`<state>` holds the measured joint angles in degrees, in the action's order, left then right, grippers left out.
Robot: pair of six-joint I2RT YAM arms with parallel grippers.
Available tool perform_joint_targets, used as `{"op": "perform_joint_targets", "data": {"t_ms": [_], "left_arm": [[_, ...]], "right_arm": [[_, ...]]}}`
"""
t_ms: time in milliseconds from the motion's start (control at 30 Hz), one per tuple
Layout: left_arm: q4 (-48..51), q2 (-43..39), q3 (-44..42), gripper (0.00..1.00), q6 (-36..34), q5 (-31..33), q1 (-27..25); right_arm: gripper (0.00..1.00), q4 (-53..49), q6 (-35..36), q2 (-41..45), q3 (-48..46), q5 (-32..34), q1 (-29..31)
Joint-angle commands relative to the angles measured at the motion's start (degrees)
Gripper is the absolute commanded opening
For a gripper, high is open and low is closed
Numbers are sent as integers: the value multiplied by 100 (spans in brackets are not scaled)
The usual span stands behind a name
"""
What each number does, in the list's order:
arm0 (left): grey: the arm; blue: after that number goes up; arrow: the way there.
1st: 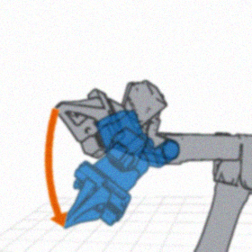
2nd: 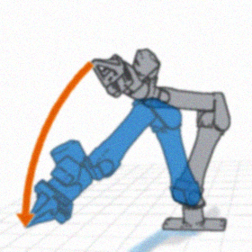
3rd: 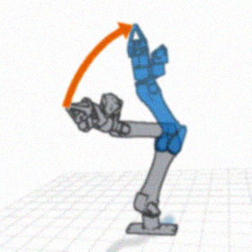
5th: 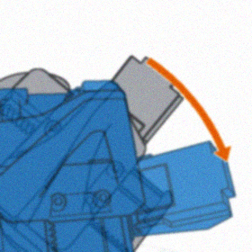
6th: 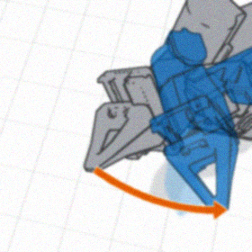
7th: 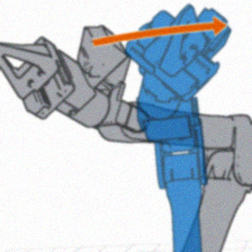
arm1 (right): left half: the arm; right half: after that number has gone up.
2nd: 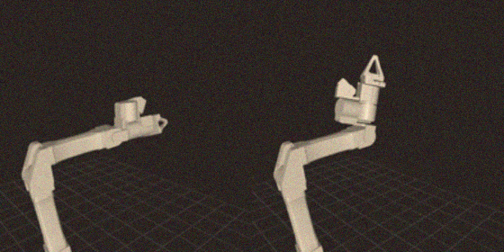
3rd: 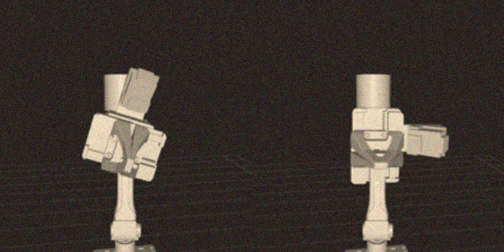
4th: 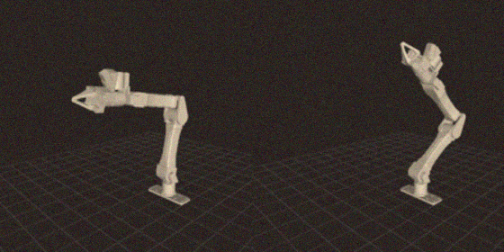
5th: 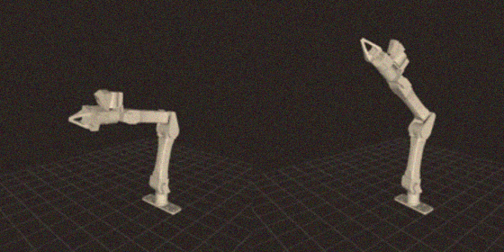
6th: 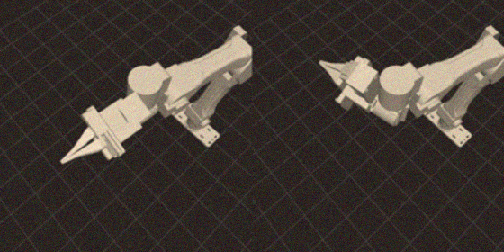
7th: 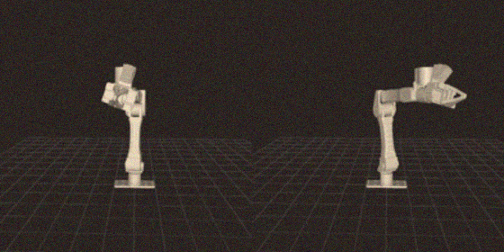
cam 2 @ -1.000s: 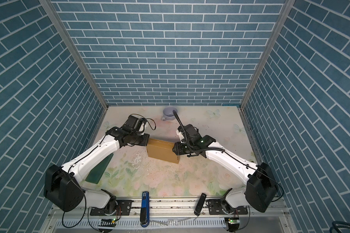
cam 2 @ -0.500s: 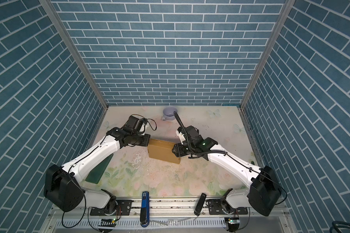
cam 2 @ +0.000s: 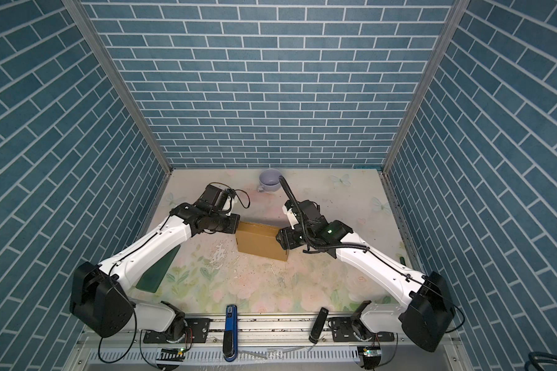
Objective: Fold the paper box
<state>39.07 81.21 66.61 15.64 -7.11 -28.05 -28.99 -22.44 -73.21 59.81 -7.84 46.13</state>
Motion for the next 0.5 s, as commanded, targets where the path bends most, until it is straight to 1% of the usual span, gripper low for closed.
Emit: {"op": "perform_joint_targets", "data": {"t_ms": [0, 133, 233, 300, 467], "left_arm": [[560, 16, -233, 0, -35, -124, -72], [554, -14, -267, 0, -35, -112, -69], [560, -32, -284, 0, -34, -102, -73], [544, -53, -322, 0, -30, -105, -76], [543, -75, -342, 0, -34, -97, -73]], "right_arm": [[67, -430, 689, 170, 21, 403, 36], [68, -828, 1440, 179, 292, 873, 62], [69, -1310, 1999, -37, 781, 1088, 136], [71, -1634, 2374, -201, 1103, 1356, 265], [74, -2007, 2971, -539, 1581, 1643, 527]]}}
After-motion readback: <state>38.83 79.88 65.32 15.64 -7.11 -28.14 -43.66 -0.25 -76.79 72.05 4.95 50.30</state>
